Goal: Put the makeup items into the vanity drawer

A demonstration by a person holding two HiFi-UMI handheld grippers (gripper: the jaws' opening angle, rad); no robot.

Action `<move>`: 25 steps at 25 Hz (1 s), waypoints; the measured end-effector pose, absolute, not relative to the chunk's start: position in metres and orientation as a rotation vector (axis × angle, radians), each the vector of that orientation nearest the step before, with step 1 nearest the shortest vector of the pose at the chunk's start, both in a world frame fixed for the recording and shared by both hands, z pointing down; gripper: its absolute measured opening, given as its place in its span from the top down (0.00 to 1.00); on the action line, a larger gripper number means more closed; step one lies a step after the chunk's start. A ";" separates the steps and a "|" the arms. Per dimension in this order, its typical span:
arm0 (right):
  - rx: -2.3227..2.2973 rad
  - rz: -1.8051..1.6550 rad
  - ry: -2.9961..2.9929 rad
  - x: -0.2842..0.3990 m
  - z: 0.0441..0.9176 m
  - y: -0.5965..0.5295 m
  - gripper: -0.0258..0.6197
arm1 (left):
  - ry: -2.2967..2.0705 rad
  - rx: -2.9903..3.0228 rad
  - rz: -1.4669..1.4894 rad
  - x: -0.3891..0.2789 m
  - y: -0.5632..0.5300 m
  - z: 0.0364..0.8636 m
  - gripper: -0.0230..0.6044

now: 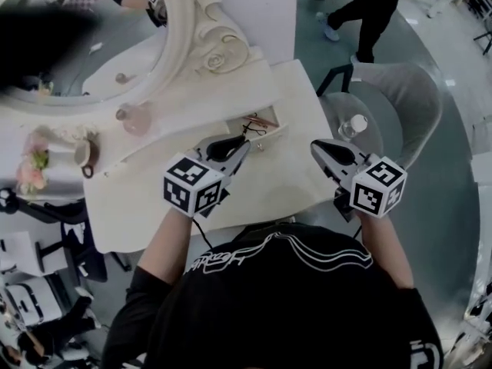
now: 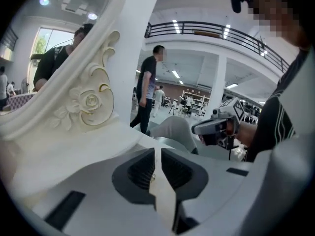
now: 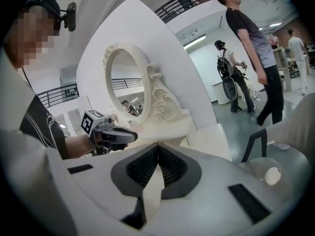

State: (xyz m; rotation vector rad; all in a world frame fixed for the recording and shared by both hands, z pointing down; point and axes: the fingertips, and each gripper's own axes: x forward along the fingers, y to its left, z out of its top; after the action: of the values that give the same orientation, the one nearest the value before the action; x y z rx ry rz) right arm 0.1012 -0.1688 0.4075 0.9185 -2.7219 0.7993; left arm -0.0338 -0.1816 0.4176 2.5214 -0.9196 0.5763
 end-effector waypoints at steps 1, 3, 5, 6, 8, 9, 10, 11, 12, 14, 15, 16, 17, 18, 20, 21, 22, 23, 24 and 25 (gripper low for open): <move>0.907 0.786 -2.731 0.096 0.403 -0.165 0.92 | -0.921 2.501 0.535 -0.035 -0.174 0.415 0.88; 0.886 0.750 -2.748 0.086 0.395 -0.157 0.92 | -0.923 2.474 0.442 -0.036 -0.160 0.406 0.90; 0.863 0.727 -2.783 0.076 0.385 -0.149 0.92 | -0.941 2.465 0.361 -0.038 -0.148 0.394 0.92; 0.852 0.723 -2.804 0.070 0.379 -0.144 0.92 | -0.953 2.462 0.321 -0.040 -0.144 0.388 0.92; 0.841 0.720 -2.836 0.061 0.370 -0.136 0.92 | -0.963 2.447 0.231 -0.044 -0.138 0.374 0.93; 0.842 0.717 -2.846 0.058 0.366 -0.132 0.92 | -0.966 2.439 0.189 -0.047 -0.135 0.368 0.93; 0.847 0.714 -2.855 0.055 0.362 -0.130 0.92 | -0.971 2.433 0.157 -0.050 -0.133 0.363 0.93; 0.854 0.711 -2.865 0.052 0.358 -0.128 0.92 | -0.980 2.432 0.139 -0.054 -0.130 0.359 0.93; 0.862 0.707 -2.875 0.050 0.355 -0.126 0.92 | -0.990 2.435 0.130 -0.057 -0.128 0.357 0.93; 0.874 0.697 -2.889 0.045 0.351 -0.123 0.92 | -1.003 2.445 0.123 -0.063 -0.123 0.355 0.93; 0.875 0.691 -2.892 0.043 0.352 -0.122 0.92 | -1.004 2.446 0.120 -0.065 -0.120 0.356 0.93; 0.874 0.686 -2.891 0.041 0.353 -0.120 0.92 | -1.004 2.445 0.115 -0.066 -0.118 0.357 0.93; 0.872 0.683 -2.888 0.039 0.355 -0.119 0.92 | -1.003 2.443 0.110 -0.067 -0.116 0.359 0.93; 0.869 0.683 -2.885 0.037 0.359 -0.119 0.92 | -1.004 2.438 0.106 -0.069 -0.115 0.361 0.93; 0.864 0.694 -2.879 0.032 0.366 -0.117 0.92 | -1.009 2.433 0.108 -0.070 -0.113 0.366 0.93; 0.861 0.704 -2.877 0.031 0.369 -0.116 0.92 | -1.011 2.432 0.110 -0.070 -0.113 0.367 0.93; 0.857 0.716 -2.875 0.029 0.371 -0.116 0.92 | -1.012 2.431 0.109 -0.071 -0.113 0.368 0.93; 0.854 0.725 -2.873 0.028 0.372 -0.115 0.92 | -1.013 2.429 0.106 -0.070 -0.113 0.369 0.93; 0.851 0.729 -2.869 0.027 0.373 -0.114 0.92 | -1.014 2.427 0.103 -0.070 -0.113 0.368 0.93; 0.848 0.726 -2.866 0.026 0.374 -0.114 0.92 | -1.016 2.429 0.103 -0.070 -0.113 0.367 0.93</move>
State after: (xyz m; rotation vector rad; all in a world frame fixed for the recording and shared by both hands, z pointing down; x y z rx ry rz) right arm 0.0257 -0.1141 0.3735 0.8479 -2.8658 0.7263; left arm -0.0698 -0.1134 0.3674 2.4292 -1.0160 0.1034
